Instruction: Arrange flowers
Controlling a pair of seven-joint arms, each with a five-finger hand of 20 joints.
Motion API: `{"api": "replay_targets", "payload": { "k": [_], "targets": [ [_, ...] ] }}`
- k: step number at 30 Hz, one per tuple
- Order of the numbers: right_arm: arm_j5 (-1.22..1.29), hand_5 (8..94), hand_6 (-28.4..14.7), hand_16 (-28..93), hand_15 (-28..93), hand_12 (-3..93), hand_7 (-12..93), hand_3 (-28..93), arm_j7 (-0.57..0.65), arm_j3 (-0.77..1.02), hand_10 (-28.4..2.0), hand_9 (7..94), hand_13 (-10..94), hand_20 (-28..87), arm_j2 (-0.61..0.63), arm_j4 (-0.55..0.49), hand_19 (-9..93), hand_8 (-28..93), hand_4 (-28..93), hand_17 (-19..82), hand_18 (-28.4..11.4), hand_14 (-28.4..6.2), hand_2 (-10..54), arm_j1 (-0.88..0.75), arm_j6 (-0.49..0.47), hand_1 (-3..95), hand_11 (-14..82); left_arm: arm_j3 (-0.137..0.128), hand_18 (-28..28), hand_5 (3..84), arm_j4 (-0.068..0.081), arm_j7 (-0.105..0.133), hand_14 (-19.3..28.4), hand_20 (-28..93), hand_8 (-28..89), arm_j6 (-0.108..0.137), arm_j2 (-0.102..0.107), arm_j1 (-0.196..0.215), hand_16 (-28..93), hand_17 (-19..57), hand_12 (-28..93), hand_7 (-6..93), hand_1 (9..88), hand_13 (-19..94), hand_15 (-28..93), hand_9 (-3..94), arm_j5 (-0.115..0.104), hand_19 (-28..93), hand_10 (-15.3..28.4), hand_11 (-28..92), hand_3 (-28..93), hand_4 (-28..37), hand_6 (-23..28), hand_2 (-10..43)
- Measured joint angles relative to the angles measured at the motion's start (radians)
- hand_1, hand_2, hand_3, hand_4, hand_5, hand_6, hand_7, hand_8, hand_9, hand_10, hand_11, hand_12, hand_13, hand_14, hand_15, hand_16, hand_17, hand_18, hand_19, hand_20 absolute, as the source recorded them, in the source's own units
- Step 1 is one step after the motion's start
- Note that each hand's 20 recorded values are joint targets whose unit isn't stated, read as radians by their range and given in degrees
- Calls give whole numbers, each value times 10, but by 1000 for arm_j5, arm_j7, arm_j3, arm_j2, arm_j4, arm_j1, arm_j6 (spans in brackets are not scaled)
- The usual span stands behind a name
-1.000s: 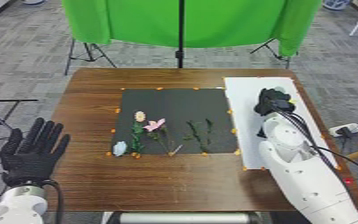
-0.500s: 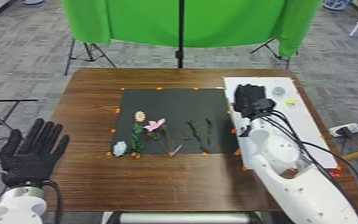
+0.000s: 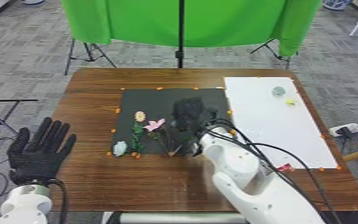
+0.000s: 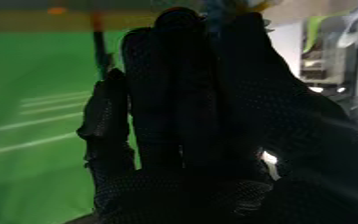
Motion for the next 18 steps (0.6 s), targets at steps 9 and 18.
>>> {"api": "replay_targets", "payload": {
  "k": [9, 18],
  "targets": [
    [-5, 672, -8, 358, 534, 249, 155, 718, 24, 7, -131, 716, 582, 445, -8, 3, 802, -93, -283, 254, -223, -116, -95, -26, -19, 562, 160, -1, 134, 451, 0, -3, 131, 121, -114, 0, 0, -1, -38, -57, 94, 143, 265, 312, 229, 393, -1, 321, 142, 208, 771, -283, 92, 119],
    [20, 633, -15, 301, 569, 178, 140, 760, 49, 34, -140, 668, 557, 431, -7, -20, 781, -118, -283, 234, -229, -134, -95, -53, -69, 519, 193, -22, 134, 440, -3, -43, 131, 121, -111, -5, -6, 1, -37, -59, 95, 137, 265, 309, 226, 389, -9, 323, 143, 207, 771, -283, 93, 118]
  ]
}}
